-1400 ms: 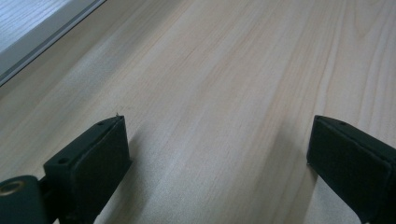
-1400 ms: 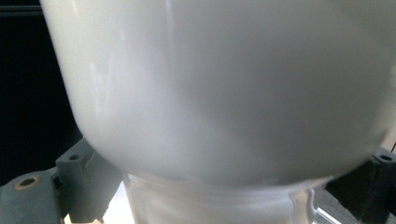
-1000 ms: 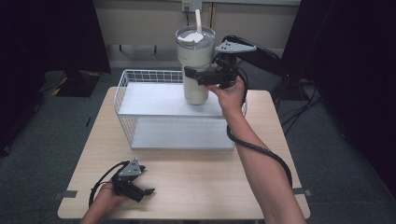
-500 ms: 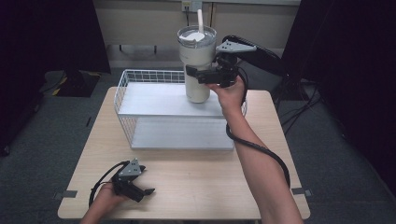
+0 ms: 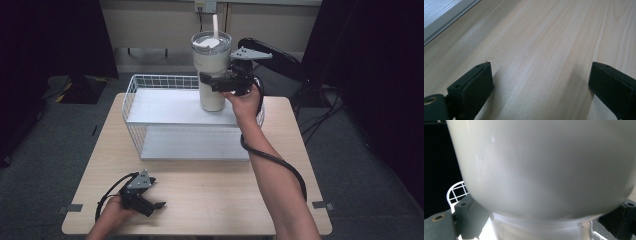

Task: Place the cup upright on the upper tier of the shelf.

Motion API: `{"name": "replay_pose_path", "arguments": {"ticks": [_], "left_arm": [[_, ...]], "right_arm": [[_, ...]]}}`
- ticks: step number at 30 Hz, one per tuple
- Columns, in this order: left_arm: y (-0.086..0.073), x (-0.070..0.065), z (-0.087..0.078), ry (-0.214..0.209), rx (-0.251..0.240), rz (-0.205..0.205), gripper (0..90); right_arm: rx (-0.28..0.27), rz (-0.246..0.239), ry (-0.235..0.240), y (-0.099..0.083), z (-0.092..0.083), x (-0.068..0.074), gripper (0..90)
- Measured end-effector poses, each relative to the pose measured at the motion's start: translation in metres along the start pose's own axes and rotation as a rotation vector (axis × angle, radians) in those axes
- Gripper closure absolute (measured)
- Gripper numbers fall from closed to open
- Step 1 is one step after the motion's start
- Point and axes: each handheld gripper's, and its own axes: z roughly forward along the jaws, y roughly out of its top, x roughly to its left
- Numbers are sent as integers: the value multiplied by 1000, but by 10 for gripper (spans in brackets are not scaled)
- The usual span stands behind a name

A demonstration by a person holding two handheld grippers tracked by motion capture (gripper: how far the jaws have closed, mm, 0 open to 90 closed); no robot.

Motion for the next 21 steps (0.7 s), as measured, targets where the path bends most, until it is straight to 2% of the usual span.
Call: {"name": "replay_pose_path", "arguments": {"ticks": [10,15,21], "left_arm": [[0,0,0,0,0,0,51],[0,0,0,0,0,0,50],[0,0,0,0,0,0,50]], "right_arm": [[0,-7,-5,-5,1,-1,91],[-9,8,-4,-7,-3,-3,90],[0,-8,0,-8,-6,-2,90]]}}
